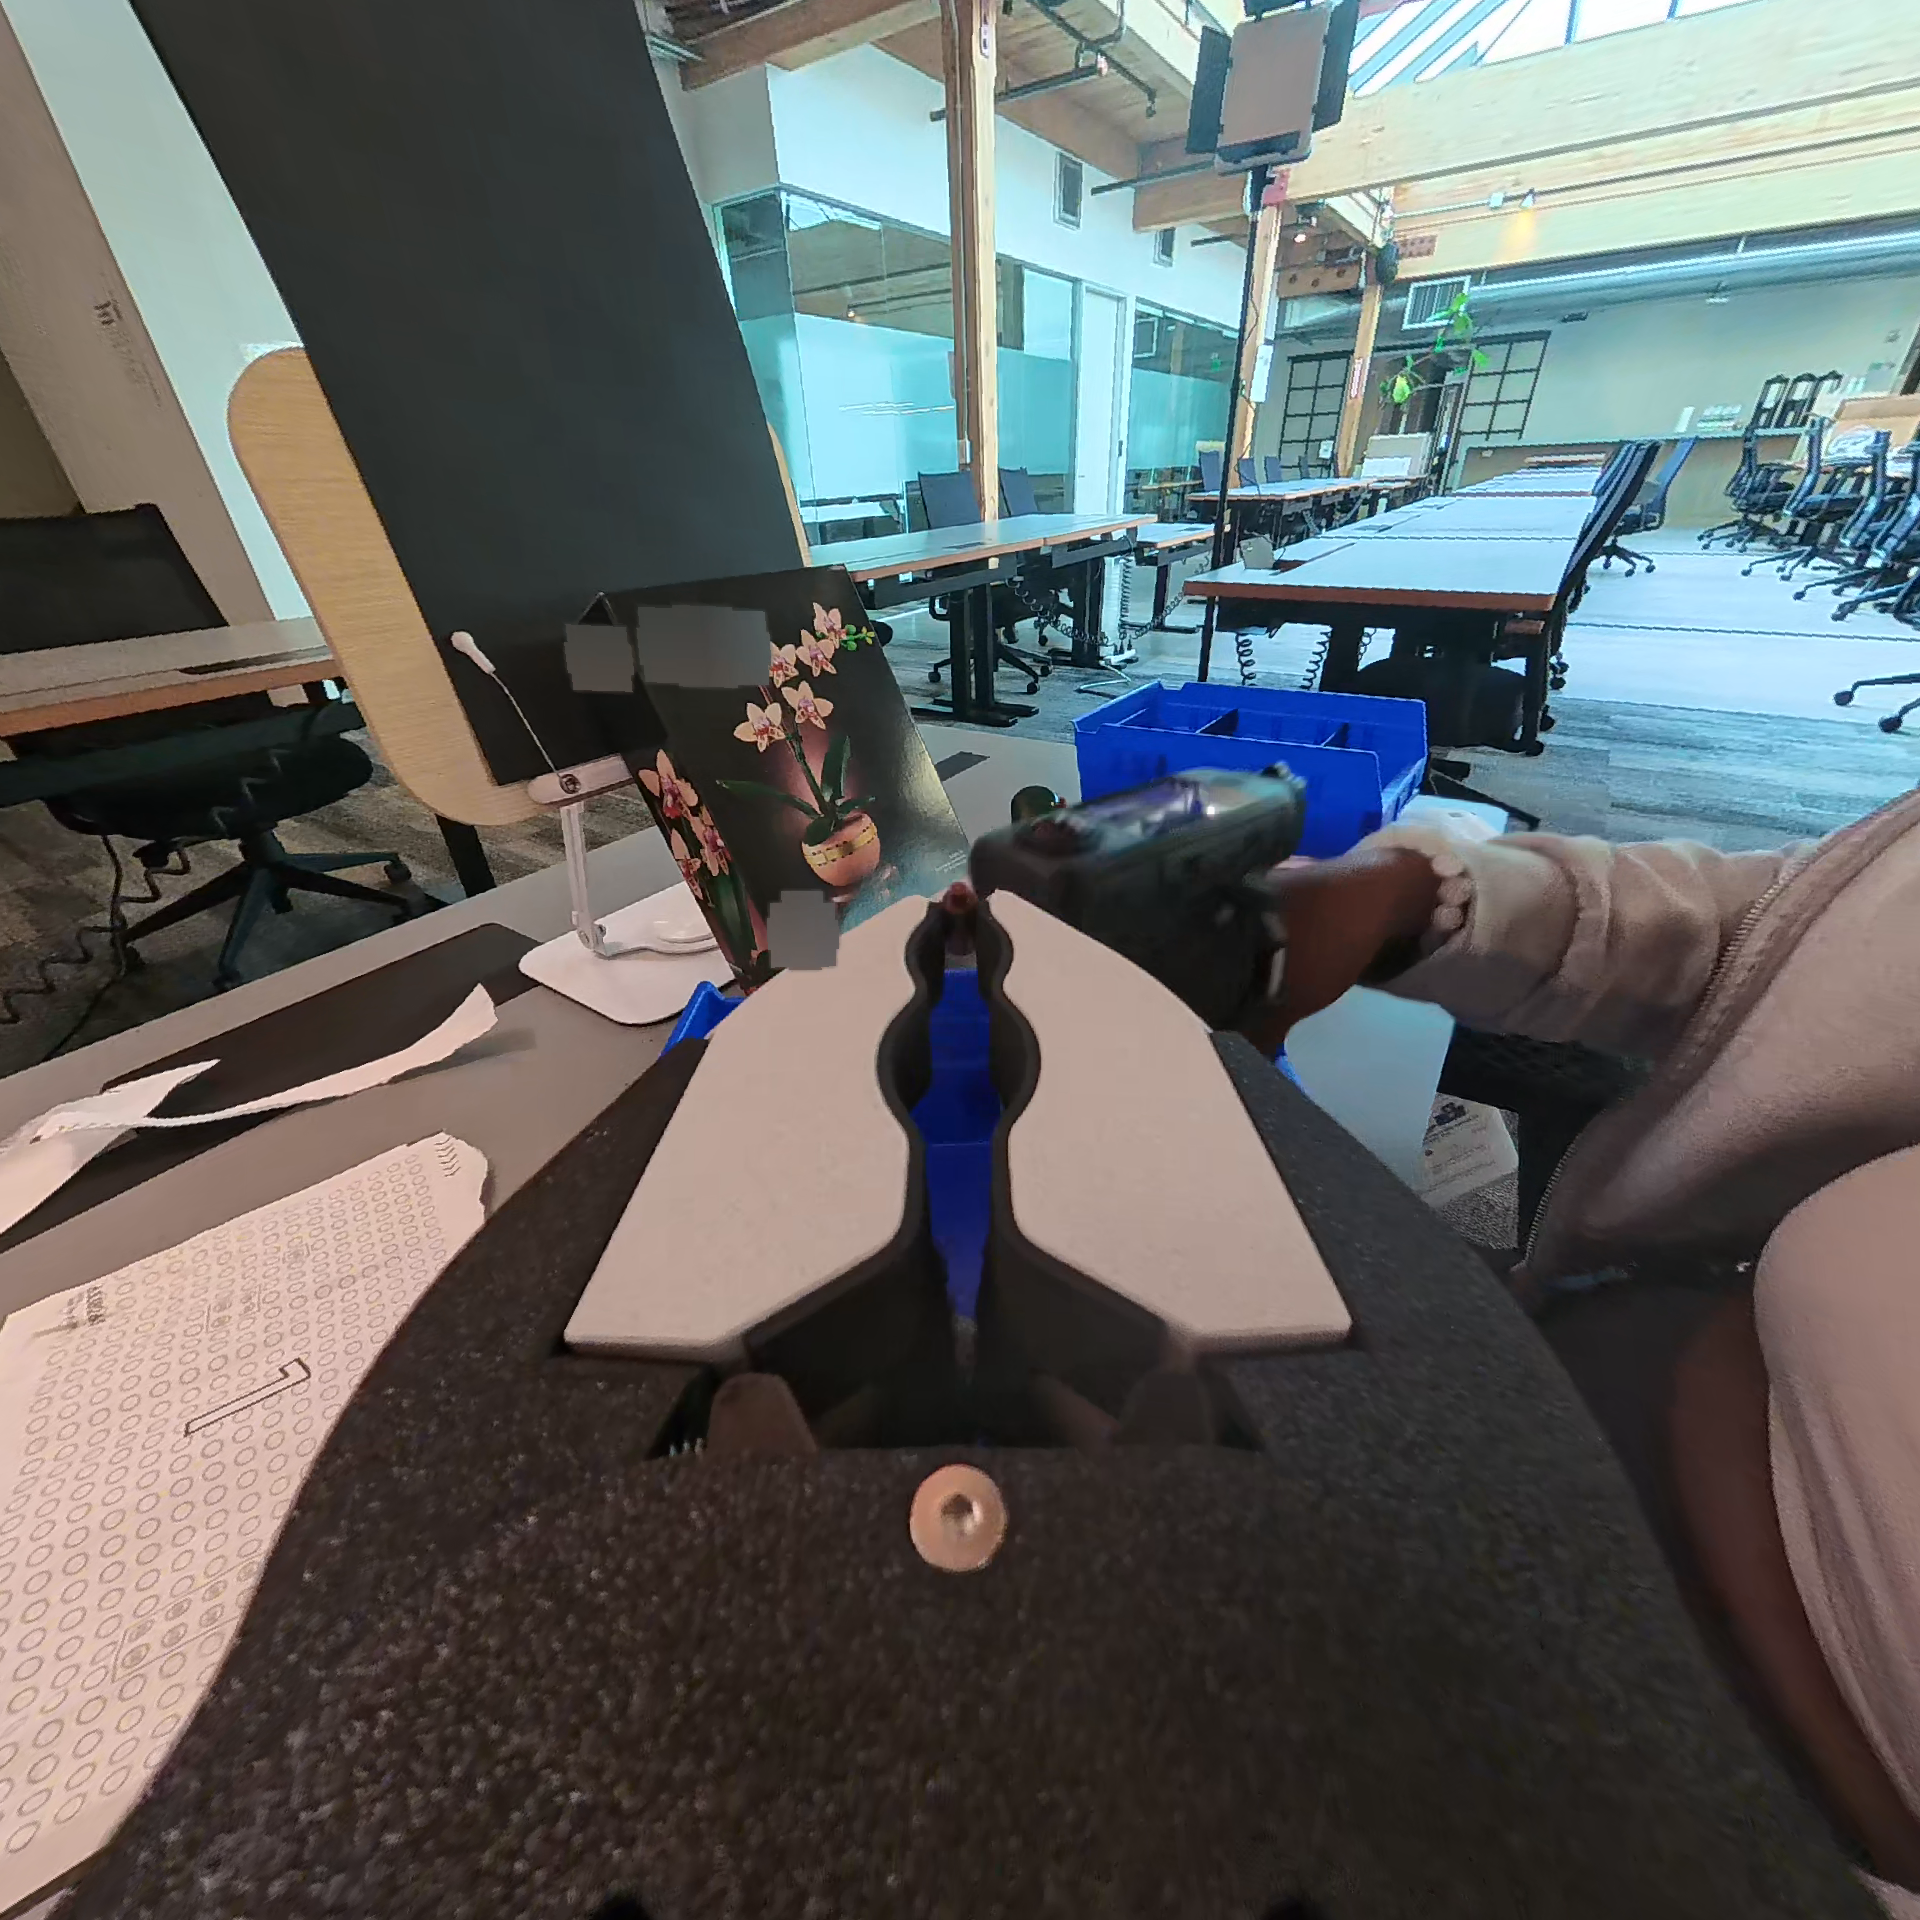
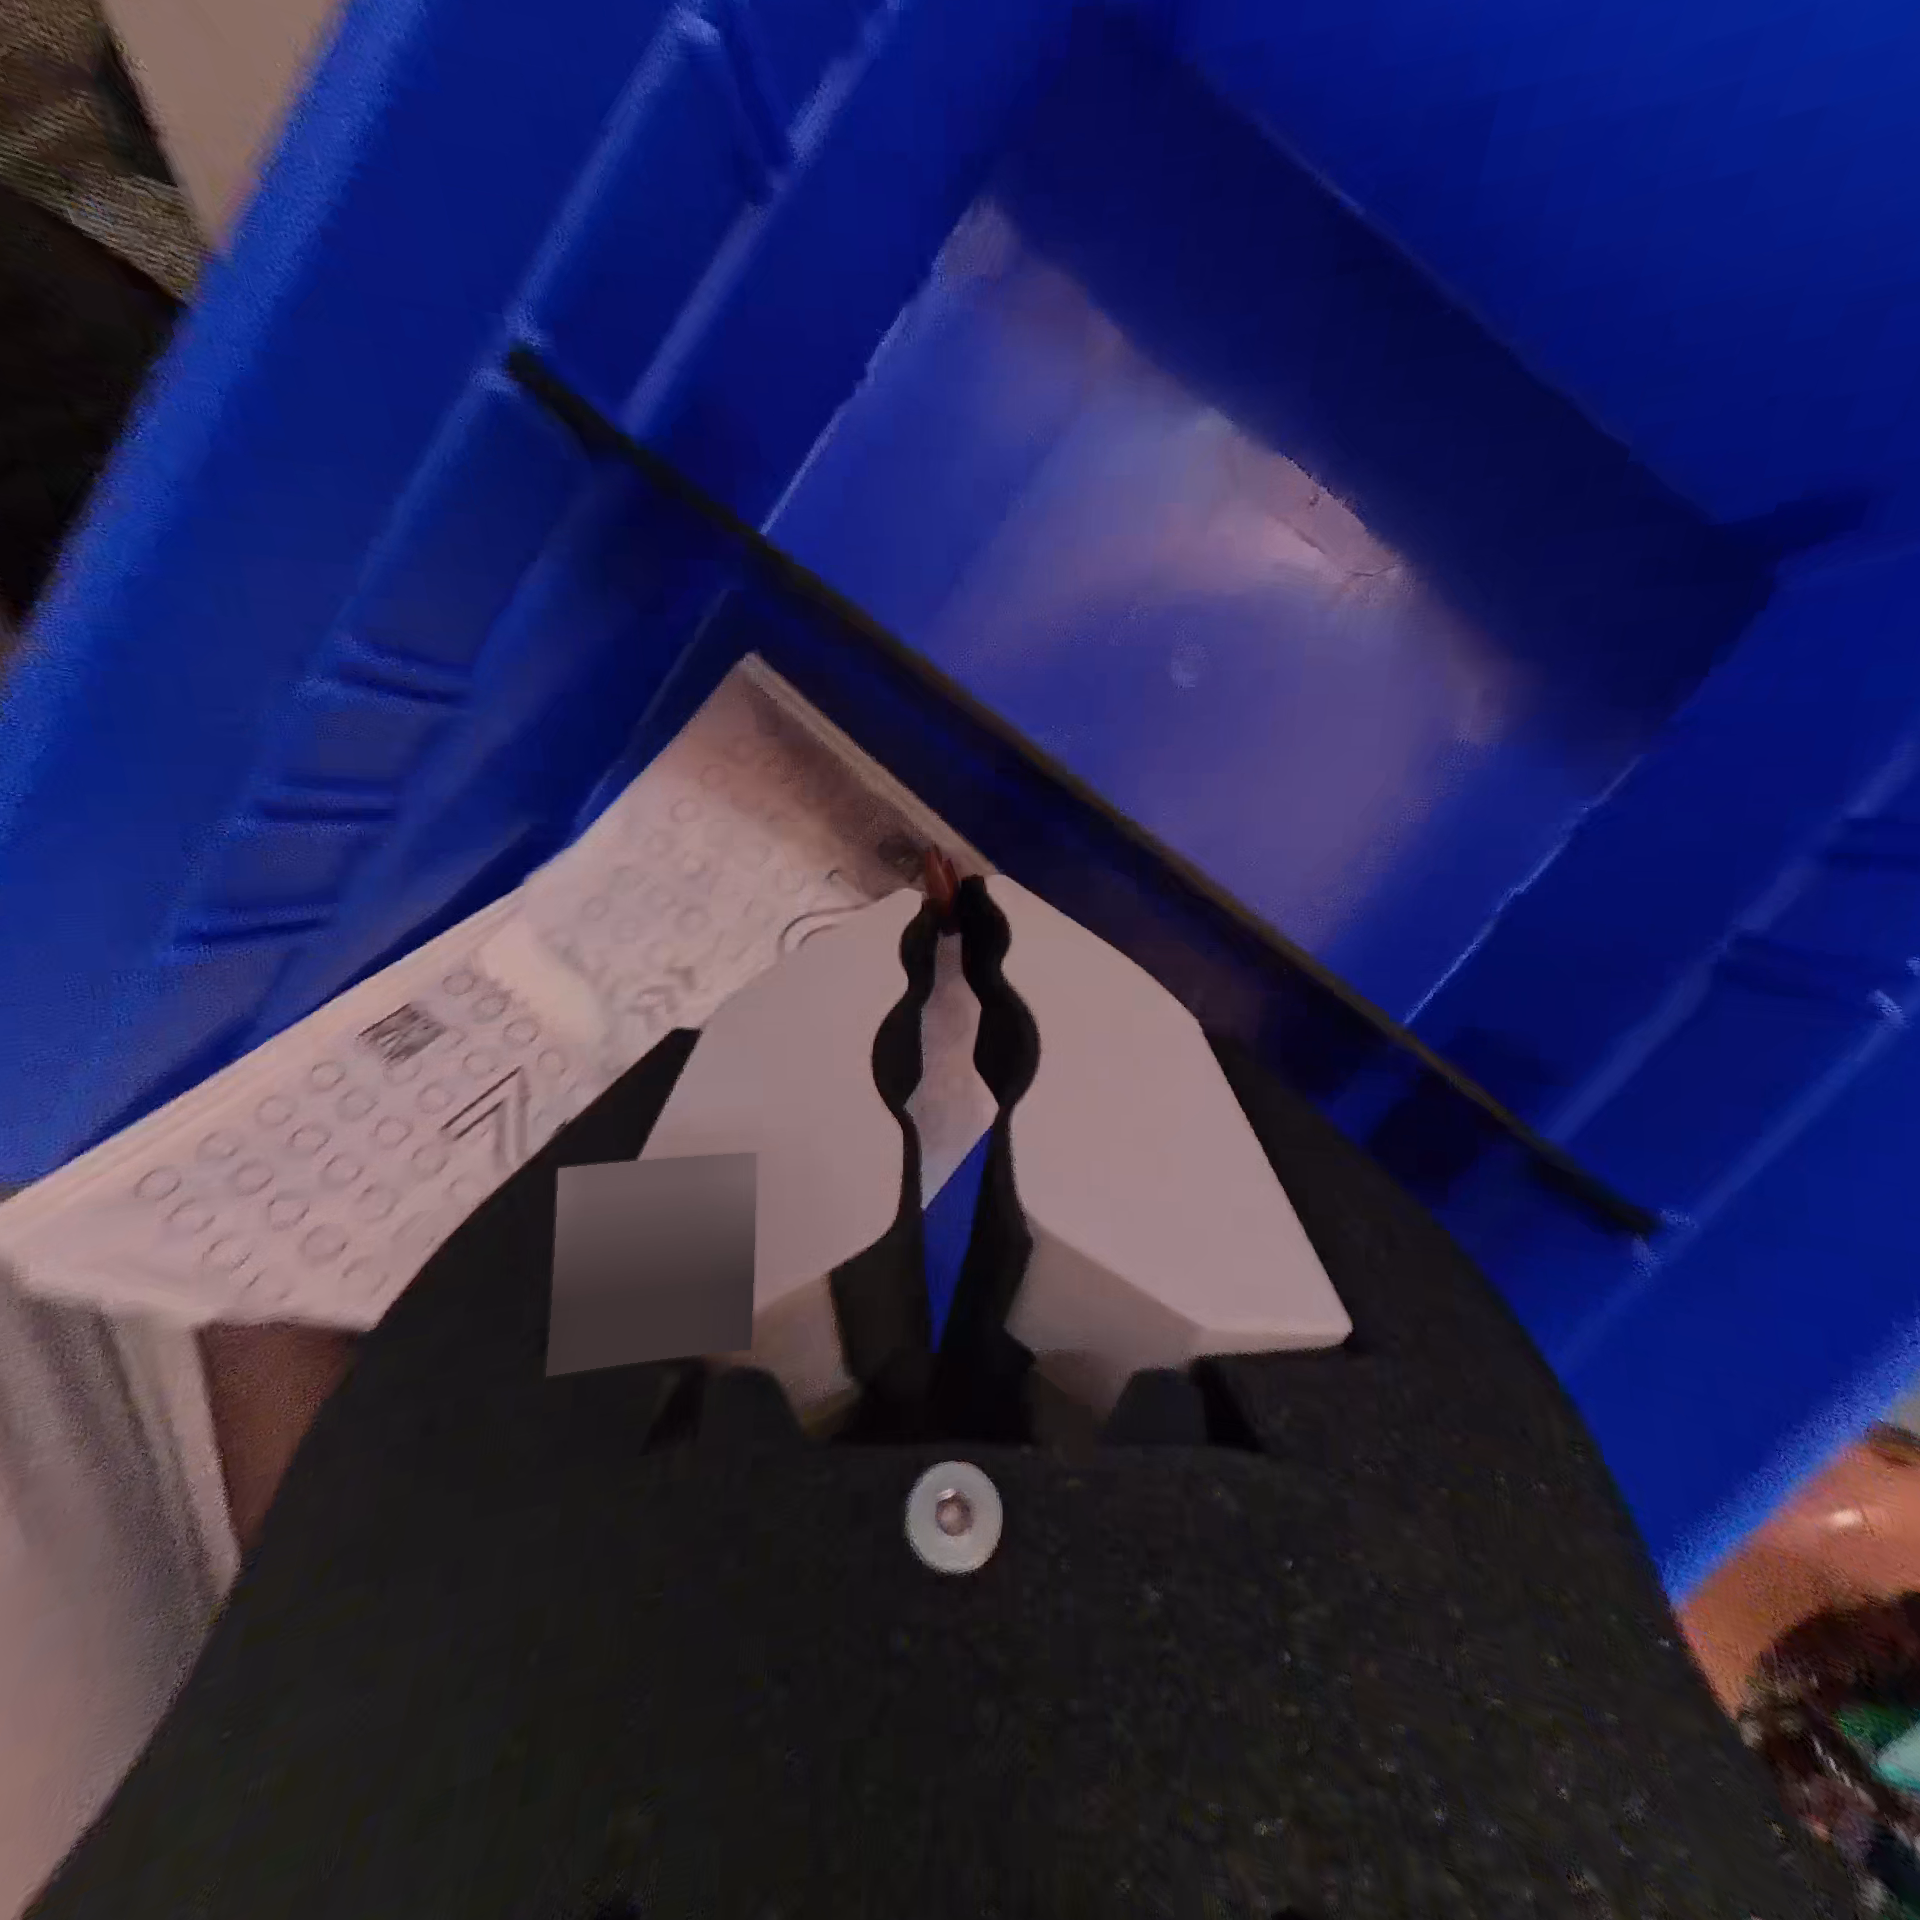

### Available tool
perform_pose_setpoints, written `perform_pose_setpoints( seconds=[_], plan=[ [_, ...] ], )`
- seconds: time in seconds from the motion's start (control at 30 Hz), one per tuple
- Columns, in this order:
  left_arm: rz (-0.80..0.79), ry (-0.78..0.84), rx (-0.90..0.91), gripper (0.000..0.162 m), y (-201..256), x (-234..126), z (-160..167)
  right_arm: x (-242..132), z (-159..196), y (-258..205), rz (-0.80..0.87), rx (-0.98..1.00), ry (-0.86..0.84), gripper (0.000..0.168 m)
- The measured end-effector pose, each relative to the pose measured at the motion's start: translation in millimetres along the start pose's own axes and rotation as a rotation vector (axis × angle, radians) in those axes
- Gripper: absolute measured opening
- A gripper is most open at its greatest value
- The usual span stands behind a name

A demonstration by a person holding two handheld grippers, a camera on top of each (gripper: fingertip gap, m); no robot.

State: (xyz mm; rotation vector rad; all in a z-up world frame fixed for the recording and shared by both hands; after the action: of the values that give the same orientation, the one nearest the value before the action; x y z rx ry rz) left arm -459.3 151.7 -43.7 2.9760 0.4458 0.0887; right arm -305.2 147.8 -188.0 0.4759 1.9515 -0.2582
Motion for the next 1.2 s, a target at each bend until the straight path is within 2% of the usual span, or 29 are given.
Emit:
perform_pose_setpoints(
  seconds=[0.03, 0.17, 0.3, 0.43, 0.53, 0.8, 0.97, 1.1, 1.2],
  plan=[
    [-0.004, -0.001, 0.000, 0.005, -1, 0, 0, -10, 0, -5, -0.014, -0.012, 0.028, 0.005],
    [-0.002, 0.003, -0.005, 0.005, -1, -1, 0, -37, 12, -36, -0.124, -0.075, 0.066, 0.005],
    [0.002, -0.011, 0.001, 0.005, 1, 4, 1, -27, 27, -52, -0.141, -0.115, -0.017, 0.005],
    [0.010, -0.024, 0.011, 0.005, 5, 6, 1, -20, 26, -49, -0.039, -0.132, -0.036, 0.006],
    [0.011, -0.024, 0.005, 0.004, 3, 6, 2, -20, 25, -51, 0.041, -0.155, -0.046, 0.013],
    [0.017, -0.018, -0.001, 0.006, 1, 2, 3, -18, 23, -49, 0.226, -0.176, -0.017, 0.014],
    [0.029, -0.036, 0.007, 0.007, 4, 4, 4, -25, 23, -49, 0.429, -0.352, -0.014, 0.014],
    [0.038, -0.040, 0.010, 0.004, 6, 6, 4, -42, 34, -40, 0.378, -0.474, -0.040, 0.015],
    [0.042, -0.042, 0.016, 0.005, 7, 6, 4, -49, 41, -30, 0.268, -0.564, -0.009, 0.018]
  ],
)
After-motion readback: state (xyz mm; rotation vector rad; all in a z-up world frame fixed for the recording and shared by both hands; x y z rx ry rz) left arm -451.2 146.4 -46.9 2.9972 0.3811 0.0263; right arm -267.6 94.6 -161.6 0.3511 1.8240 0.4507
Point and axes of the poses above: each gripper's, where its closed fingertips meet, x out along the fingers, z out of its underside, y = z × x across the jaws, the point moved 5 cm from there along -x, back along the fingers, and after that the axes turned 10 degrees about -x, right-handed, at the moved point
